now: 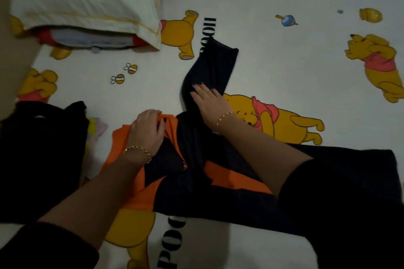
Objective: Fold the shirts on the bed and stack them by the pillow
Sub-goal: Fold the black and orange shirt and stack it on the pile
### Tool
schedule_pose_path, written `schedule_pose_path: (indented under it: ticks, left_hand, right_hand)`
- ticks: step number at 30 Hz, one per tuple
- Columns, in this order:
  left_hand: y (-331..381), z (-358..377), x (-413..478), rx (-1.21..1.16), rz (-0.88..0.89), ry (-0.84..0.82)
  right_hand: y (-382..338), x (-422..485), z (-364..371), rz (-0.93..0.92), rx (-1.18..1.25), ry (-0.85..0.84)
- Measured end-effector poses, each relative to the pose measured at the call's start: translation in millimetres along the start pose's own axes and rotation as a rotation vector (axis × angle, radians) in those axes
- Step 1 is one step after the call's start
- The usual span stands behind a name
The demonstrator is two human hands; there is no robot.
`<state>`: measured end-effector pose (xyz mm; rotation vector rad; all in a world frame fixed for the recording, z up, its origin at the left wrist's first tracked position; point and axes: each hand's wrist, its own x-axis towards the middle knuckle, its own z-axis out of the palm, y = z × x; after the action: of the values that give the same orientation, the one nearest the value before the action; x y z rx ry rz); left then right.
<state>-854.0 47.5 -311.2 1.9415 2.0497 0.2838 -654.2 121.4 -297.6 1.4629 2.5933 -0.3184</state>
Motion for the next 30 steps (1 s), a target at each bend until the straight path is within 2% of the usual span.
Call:
schedule_pose_path:
  ticks: [4, 7, 12, 16, 18, 21, 25, 28, 30]
  left_hand:
    - [-15, 0, 0, -0.024, 0.03, -0.024]
    - [-19, 1, -2, -0.067, 0.042, -0.046]
    - [-5, -8, 8, -0.113, 0.092, -0.004]
    - [30, -13, 23, -0.217, 0.269, -0.227]
    - [56, -13, 30, -0.192, 0.367, -0.34]
    - [90, -13, 29, -0.177, 0.474, -0.383]
    - [108, -17, 16, -0.221, 0.457, -0.383]
    - [109, -24, 7, -0.028, 0.549, -0.356]
    - [110, -28, 1, 0.133, 0.61, -0.322]
  right_hand:
    - [-14, 36, -15, -0.176, -0.207, -0.118]
    - [-12, 43, -18, -0.182, -0.228, -0.162]
    - [16, 23, -39, -0.155, 0.036, -0.056]
    - [33, -8, -64, -0.133, 0.202, 0.016]
    - [40, -25, -77, -0.095, 0.294, 0.028]
    - [55, -52, -91, -0.032, 0.371, 0.003]
    - [84, -88, -94, 0.108, 0.286, -0.156]
    - [101, -119, -87, 0.203, 0.191, -0.384]
    - [110, -141, -79, 0.26, 0.147, -0.473]
